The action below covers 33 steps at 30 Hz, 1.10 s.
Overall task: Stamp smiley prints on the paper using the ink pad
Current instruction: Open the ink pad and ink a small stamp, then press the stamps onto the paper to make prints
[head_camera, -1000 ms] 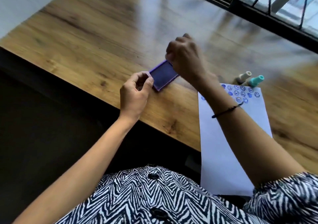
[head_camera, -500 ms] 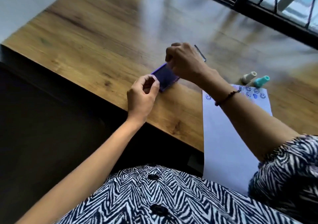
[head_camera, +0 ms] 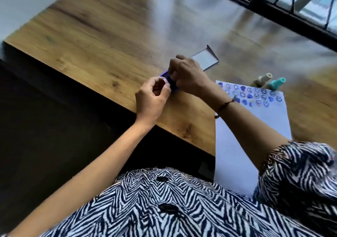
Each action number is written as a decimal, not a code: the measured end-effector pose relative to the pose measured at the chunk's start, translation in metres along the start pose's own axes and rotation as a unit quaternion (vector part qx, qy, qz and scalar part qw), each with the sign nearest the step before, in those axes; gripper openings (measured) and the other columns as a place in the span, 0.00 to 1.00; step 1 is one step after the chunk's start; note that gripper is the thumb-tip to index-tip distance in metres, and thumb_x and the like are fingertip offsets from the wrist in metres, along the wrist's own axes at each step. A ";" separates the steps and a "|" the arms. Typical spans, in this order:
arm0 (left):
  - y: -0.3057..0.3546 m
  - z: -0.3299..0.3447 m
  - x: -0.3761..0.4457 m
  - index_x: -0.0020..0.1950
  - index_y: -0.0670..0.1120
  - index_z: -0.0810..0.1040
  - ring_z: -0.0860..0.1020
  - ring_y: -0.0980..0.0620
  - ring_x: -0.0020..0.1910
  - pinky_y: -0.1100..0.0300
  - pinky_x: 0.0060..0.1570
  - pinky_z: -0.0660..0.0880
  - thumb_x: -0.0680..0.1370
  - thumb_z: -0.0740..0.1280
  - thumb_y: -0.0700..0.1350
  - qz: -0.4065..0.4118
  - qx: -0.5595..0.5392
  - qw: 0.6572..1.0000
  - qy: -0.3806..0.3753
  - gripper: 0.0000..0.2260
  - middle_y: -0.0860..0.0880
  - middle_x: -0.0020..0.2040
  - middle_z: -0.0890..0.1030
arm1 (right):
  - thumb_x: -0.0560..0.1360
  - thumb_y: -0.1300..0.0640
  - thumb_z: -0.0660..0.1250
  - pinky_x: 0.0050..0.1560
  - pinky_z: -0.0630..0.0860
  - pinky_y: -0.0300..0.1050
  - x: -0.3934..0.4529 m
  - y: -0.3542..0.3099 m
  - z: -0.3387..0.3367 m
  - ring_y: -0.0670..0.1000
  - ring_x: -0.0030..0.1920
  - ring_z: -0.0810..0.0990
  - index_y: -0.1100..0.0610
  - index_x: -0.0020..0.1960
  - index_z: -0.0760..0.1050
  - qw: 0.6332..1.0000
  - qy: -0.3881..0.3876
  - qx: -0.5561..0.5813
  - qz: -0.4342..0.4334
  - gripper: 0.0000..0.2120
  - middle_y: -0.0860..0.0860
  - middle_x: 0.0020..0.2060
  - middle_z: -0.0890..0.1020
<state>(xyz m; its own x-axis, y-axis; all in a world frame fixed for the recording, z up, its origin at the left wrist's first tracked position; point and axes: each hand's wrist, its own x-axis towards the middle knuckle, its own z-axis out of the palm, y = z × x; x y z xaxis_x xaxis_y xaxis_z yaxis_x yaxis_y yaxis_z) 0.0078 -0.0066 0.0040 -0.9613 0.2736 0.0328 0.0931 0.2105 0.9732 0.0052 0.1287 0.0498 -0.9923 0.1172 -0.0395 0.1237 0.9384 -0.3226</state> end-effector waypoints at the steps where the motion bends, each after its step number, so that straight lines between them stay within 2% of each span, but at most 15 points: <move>1: 0.000 0.000 -0.001 0.44 0.47 0.79 0.79 0.51 0.39 0.55 0.46 0.77 0.71 0.67 0.43 0.000 0.000 1.000 0.001 0.04 0.43 0.43 0.82 | 0.69 0.66 0.61 0.37 0.69 0.47 -0.001 -0.001 0.002 0.61 0.44 0.77 0.62 0.47 0.76 1.000 0.003 -0.003 -0.002 0.08 0.60 0.48 0.78; 7: -0.002 0.001 -0.001 0.44 0.46 0.79 0.77 0.54 0.38 0.59 0.43 0.75 0.70 0.66 0.47 0.007 0.008 1.000 0.002 0.07 0.44 0.42 0.82 | 0.71 0.61 0.64 0.35 0.66 0.46 -0.008 -0.005 0.014 0.61 0.42 0.77 0.63 0.47 0.74 0.999 0.042 -0.001 -0.008 0.07 0.61 0.47 0.77; 10: 0.000 0.001 -0.001 0.44 0.48 0.79 0.76 0.60 0.36 0.65 0.42 0.73 0.70 0.65 0.47 0.006 0.014 1.000 0.005 0.07 0.50 0.40 0.81 | 0.71 0.62 0.63 0.35 0.63 0.45 -0.015 -0.006 0.020 0.62 0.41 0.76 0.63 0.46 0.73 0.996 0.081 0.020 0.016 0.06 0.61 0.47 0.76; 12: 0.001 -0.001 0.000 0.45 0.47 0.79 0.76 0.63 0.36 0.67 0.41 0.72 0.70 0.66 0.46 0.010 0.018 1.000 0.010 0.06 0.50 0.40 0.80 | 0.72 0.60 0.64 0.36 0.64 0.45 -0.012 -0.010 0.017 0.61 0.42 0.77 0.63 0.47 0.74 0.996 0.071 0.037 0.034 0.07 0.61 0.47 0.77; 14: 0.001 -0.001 0.000 0.45 0.46 0.79 0.75 0.62 0.34 0.65 0.42 0.73 0.71 0.66 0.43 0.005 0.016 1.000 0.014 0.05 0.49 0.41 0.81 | 0.71 0.62 0.64 0.38 0.64 0.43 -0.016 -0.011 0.012 0.61 0.44 0.77 0.63 0.46 0.76 0.990 0.088 0.091 0.064 0.07 0.61 0.47 0.78; 15: 0.002 0.000 -0.001 0.46 0.45 0.79 0.75 0.61 0.33 0.65 0.42 0.74 0.72 0.66 0.42 0.004 0.010 1.000 0.017 0.05 0.48 0.41 0.81 | 0.70 0.64 0.64 0.39 0.64 0.41 -0.021 -0.009 0.009 0.61 0.44 0.78 0.63 0.45 0.77 0.977 0.133 0.140 0.088 0.06 0.62 0.45 0.80; 17: 0.005 0.003 -0.004 0.47 0.44 0.78 0.75 0.64 0.33 0.68 0.41 0.73 0.72 0.65 0.42 0.014 0.000 1.000 0.026 0.05 0.48 0.41 0.80 | 0.69 0.66 0.67 0.38 0.66 0.37 -0.041 0.002 0.005 0.58 0.43 0.79 0.64 0.44 0.78 0.922 0.248 0.257 0.152 0.05 0.60 0.41 0.83; 19: 0.012 0.013 -0.013 0.47 0.45 0.77 0.75 0.64 0.34 0.72 0.39 0.71 0.72 0.64 0.43 0.049 0.007 0.999 0.003 0.06 0.48 0.41 0.79 | 0.70 0.64 0.69 0.41 0.74 0.38 -0.074 0.020 0.005 0.53 0.40 0.81 0.61 0.46 0.78 0.846 0.305 0.378 0.219 0.05 0.57 0.38 0.84; 22: 0.027 0.046 -0.036 0.49 0.42 0.76 0.76 0.57 0.37 0.70 0.42 0.70 0.72 0.64 0.43 0.138 0.025 0.982 -0.129 0.08 0.46 0.42 0.80 | 0.72 0.64 0.68 0.34 0.75 0.38 -0.127 0.067 -0.001 0.46 0.33 0.78 0.57 0.44 0.77 0.725 0.385 0.494 0.285 0.03 0.52 0.34 0.81; 24: 0.036 0.072 -0.055 0.49 0.38 0.76 0.76 0.56 0.38 0.72 0.42 0.69 0.72 0.63 0.43 0.224 0.049 0.946 -0.227 0.11 0.44 0.42 0.81 | 0.72 0.65 0.67 0.31 0.74 0.37 -0.159 0.097 -0.009 0.44 0.30 0.76 0.55 0.41 0.75 0.682 0.429 0.500 0.317 0.06 0.51 0.33 0.79; 25: 0.040 0.088 -0.064 0.49 0.36 0.76 0.78 0.53 0.40 0.70 0.44 0.70 0.72 0.62 0.43 0.269 0.061 0.923 -0.270 0.12 0.41 0.42 0.82 | 0.72 0.66 0.67 0.31 0.74 0.37 -0.173 0.110 -0.013 0.45 0.30 0.74 0.54 0.40 0.75 0.671 0.441 0.495 0.332 0.08 0.51 0.32 0.78; 27: 0.047 0.120 -0.076 0.50 0.36 0.76 0.81 0.45 0.43 0.58 0.48 0.75 0.73 0.63 0.41 0.338 0.089 0.875 -0.335 0.10 0.39 0.45 0.83 | 0.71 0.67 0.67 0.32 0.73 0.40 -0.191 0.134 -0.021 0.46 0.29 0.73 0.53 0.38 0.75 0.681 0.443 0.459 0.360 0.10 0.52 0.32 0.78; 29: 0.052 0.149 -0.082 0.52 0.36 0.76 0.80 0.42 0.47 0.49 0.49 0.75 0.74 0.63 0.40 0.365 0.118 0.844 -0.374 0.10 0.38 0.48 0.83 | 0.70 0.66 0.67 0.35 0.73 0.46 -0.196 0.152 -0.029 0.48 0.30 0.74 0.52 0.36 0.75 0.720 0.413 0.401 0.387 0.10 0.51 0.31 0.78; 31: 0.053 0.171 -0.083 0.53 0.36 0.74 0.79 0.41 0.49 0.49 0.50 0.72 0.74 0.63 0.40 0.364 0.147 0.826 -0.404 0.11 0.37 0.50 0.81 | 0.68 0.64 0.69 0.39 0.75 0.52 -0.194 0.163 -0.034 0.52 0.33 0.75 0.52 0.37 0.76 0.776 0.361 0.323 0.404 0.07 0.53 0.31 0.79; 33: 0.048 0.181 -0.080 0.51 0.34 0.74 0.78 0.40 0.48 0.51 0.49 0.68 0.74 0.62 0.39 0.369 0.168 0.813 -0.418 0.10 0.35 0.48 0.80 | 0.67 0.62 0.68 0.43 0.77 0.51 -0.190 0.170 -0.037 0.51 0.36 0.77 0.54 0.40 0.78 0.826 0.307 0.241 0.407 0.05 0.55 0.34 0.81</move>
<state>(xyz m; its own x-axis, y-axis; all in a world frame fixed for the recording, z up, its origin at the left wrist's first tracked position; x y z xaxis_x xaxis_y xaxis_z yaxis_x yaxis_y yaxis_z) 0.1366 0.1519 0.0071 -0.1130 0.9544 0.2765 0.7643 -0.0943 0.6380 0.2145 0.2777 0.0378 -0.3753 0.9268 0.0101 0.5879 0.2465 -0.7705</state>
